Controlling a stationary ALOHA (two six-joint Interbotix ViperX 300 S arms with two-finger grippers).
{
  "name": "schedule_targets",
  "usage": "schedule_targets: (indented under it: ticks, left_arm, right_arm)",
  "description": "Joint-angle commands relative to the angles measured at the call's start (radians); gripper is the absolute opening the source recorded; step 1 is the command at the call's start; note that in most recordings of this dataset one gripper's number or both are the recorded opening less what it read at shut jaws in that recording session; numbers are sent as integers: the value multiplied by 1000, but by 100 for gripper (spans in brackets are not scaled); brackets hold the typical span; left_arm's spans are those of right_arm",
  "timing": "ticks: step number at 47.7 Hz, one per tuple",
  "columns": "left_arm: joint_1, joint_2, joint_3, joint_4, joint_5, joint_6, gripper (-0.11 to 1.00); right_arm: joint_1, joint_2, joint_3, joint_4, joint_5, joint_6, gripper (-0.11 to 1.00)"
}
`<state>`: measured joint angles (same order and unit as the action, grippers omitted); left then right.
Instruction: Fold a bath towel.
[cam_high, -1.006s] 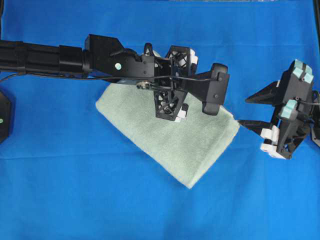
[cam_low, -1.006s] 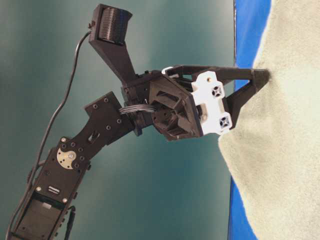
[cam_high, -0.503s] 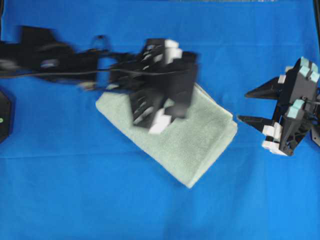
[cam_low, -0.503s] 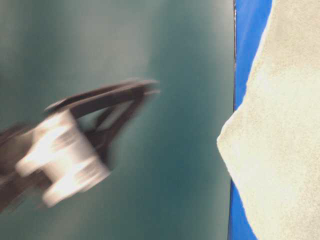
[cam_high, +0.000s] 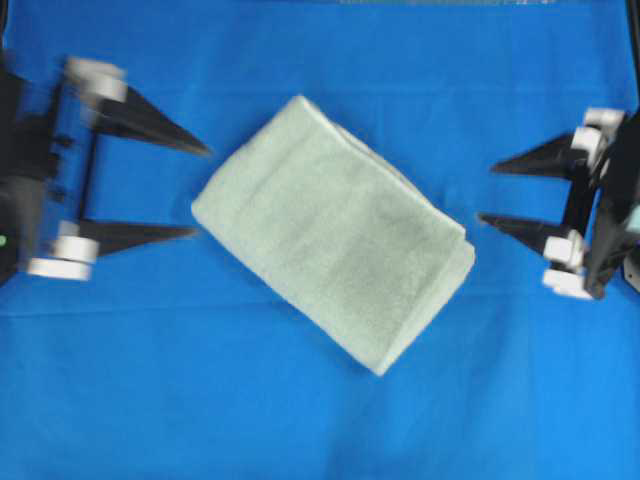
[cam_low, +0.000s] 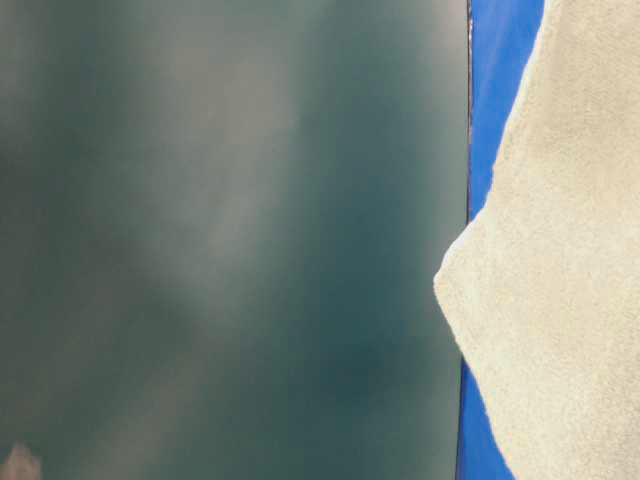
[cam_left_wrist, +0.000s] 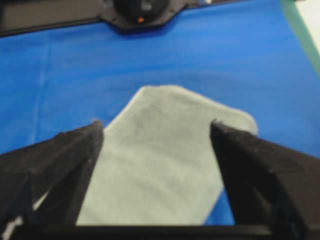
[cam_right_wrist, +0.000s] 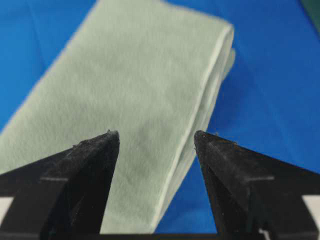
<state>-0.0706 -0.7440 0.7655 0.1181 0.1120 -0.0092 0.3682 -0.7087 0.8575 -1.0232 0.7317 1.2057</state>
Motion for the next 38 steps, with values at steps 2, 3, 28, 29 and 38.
schedule_targets:
  ticks: [2, 3, 28, 29, 38]
  left_arm:
    - [-3, -120, 77, -2, -2, -8, 82]
    - [-2, -140, 94, -2, 0, -8, 82]
    - [41, -663, 476, -5, 60, -81, 82]
    - [44, -673, 485, -5, 64, -81, 82]
    - [72, -710, 558, -9, 86, -94, 81]
  right_arm:
    - [2, -63, 5, -41, -5, 0, 63]
    - [2, -83, 14, -51, -5, 0, 63]
    - [0, -500, 298, -130, 3, 67, 63]
    - [-2, -511, 311, -138, 3, 77, 63]
    - [-5, -578, 431, -236, 31, 210, 63]
